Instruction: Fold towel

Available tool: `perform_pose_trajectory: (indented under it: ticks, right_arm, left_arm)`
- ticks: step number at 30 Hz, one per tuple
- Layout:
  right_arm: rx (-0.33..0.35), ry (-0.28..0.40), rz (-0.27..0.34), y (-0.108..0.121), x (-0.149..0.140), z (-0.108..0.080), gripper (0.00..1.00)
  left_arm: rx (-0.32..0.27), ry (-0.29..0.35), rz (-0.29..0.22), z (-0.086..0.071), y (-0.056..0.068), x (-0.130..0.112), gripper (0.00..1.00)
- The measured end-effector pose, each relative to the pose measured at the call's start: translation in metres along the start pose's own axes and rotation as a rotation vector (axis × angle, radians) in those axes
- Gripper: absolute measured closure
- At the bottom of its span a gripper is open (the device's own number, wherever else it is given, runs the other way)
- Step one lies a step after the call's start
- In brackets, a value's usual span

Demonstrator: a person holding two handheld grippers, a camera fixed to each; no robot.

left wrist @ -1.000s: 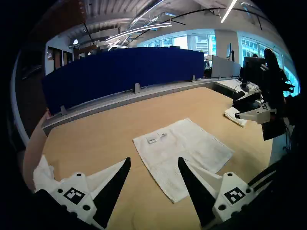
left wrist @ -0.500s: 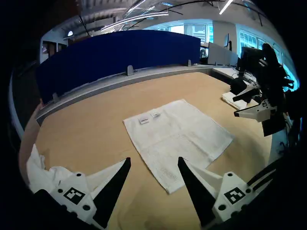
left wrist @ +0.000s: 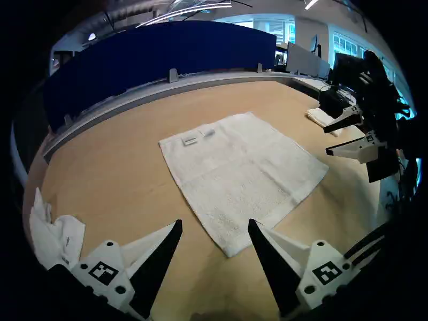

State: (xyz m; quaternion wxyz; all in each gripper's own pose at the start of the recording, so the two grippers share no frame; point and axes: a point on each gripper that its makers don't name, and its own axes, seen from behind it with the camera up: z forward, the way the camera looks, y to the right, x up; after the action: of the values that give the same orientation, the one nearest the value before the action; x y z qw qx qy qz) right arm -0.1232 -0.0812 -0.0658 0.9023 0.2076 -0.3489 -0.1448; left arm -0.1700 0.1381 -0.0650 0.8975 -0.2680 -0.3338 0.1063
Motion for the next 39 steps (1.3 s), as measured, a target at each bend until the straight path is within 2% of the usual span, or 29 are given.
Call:
perform_pose_trajectory:
  ticks: [11,18,23,34,39]
  right_arm:
    - [0.027,-0.063,-0.003,-0.009,-0.035,0.005,0.0]
    - [0.037,-0.074,-0.011,-0.011,-0.043,0.005,0.02]
    - [0.052,-0.081,-0.005,-0.013,-0.047,0.007,0.09]
    - [0.076,-0.092,-0.003,-0.018,-0.052,0.009,0.24]
    - [0.086,-0.097,-0.006,-0.02,-0.054,0.008,0.26]
  left_arm:
    - [-0.017,-0.067,0.022,0.011,0.008,-0.026,0.09]
    - [-0.022,-0.081,0.026,0.016,0.012,-0.031,0.09]
    - [-0.02,-0.092,0.038,0.018,0.015,-0.035,0.1]
    - [-0.025,-0.106,0.036,0.021,0.021,-0.041,0.23]
    - [-0.028,-0.107,0.03,0.022,0.021,-0.042,0.24]
